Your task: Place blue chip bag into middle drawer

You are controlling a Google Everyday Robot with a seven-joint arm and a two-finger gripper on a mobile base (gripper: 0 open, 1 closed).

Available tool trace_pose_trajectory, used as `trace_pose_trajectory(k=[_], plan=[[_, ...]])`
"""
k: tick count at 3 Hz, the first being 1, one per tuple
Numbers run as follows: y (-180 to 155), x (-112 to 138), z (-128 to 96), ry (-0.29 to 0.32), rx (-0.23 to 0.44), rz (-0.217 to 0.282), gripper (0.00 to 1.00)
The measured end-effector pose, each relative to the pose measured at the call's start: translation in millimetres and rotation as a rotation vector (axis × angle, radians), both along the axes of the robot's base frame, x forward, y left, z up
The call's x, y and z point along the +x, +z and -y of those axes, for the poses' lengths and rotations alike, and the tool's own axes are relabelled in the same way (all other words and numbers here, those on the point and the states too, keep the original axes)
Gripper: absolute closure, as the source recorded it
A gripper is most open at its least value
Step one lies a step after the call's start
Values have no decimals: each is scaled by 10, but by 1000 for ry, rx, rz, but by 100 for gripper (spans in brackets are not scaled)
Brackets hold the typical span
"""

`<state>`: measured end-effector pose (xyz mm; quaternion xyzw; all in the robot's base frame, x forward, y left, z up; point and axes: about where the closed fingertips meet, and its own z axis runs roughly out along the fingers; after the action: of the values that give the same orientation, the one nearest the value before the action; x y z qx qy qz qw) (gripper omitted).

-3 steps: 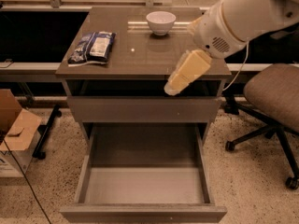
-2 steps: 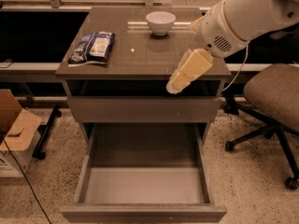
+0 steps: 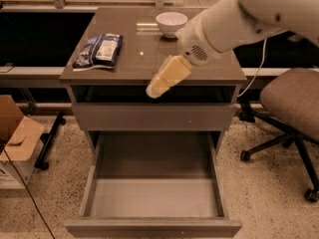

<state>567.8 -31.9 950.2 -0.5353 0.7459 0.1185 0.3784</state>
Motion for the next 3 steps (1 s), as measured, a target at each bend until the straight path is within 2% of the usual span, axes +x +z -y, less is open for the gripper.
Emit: trace_pose_trajectory(k=[1, 2, 3], plan=[[-128, 388, -495, 19, 57, 16, 0], [-293, 790, -966, 42, 98, 11, 0], [-430, 1161, -1345, 46, 143, 3, 0]])
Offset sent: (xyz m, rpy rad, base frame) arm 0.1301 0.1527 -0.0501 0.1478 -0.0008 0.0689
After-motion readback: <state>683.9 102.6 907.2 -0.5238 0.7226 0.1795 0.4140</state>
